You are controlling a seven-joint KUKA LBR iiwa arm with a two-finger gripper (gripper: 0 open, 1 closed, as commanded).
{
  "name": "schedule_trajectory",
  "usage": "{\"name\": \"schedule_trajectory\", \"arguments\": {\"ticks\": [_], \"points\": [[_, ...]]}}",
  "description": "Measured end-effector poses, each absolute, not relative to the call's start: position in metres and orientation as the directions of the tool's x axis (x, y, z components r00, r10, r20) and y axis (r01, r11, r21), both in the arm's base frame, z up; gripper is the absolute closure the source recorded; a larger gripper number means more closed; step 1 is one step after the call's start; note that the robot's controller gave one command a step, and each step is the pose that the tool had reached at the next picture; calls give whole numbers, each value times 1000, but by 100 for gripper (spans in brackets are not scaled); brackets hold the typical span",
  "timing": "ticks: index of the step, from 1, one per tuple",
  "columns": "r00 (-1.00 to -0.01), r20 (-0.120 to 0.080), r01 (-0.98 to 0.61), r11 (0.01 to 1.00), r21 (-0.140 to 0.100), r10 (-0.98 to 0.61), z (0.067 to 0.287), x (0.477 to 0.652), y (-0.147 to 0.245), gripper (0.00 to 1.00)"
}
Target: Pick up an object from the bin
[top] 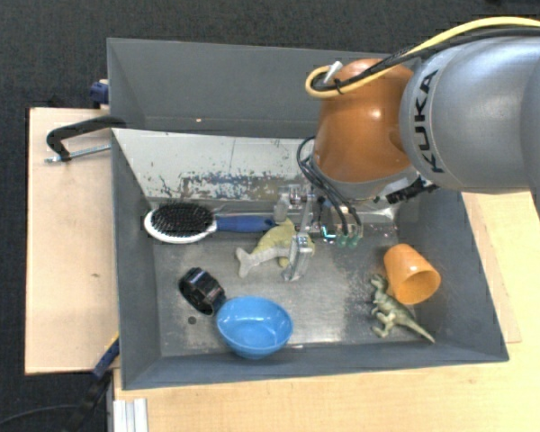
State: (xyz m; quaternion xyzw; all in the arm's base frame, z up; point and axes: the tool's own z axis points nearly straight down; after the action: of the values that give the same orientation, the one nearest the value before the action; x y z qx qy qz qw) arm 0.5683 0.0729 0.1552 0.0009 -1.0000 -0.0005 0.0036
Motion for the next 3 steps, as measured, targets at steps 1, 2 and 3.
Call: {"name": "schedule_trajectory", "arguments": {"ticks": [1, 2, 3], "points": [[-999, -5, 52, 999, 0, 52, 72, 594, 105, 0], [-998, -32, 57, 998, 0, 57, 83, 602, 100, 100], [-1000, -13, -10, 1000, 4, -10, 194, 566, 128, 100]]}}
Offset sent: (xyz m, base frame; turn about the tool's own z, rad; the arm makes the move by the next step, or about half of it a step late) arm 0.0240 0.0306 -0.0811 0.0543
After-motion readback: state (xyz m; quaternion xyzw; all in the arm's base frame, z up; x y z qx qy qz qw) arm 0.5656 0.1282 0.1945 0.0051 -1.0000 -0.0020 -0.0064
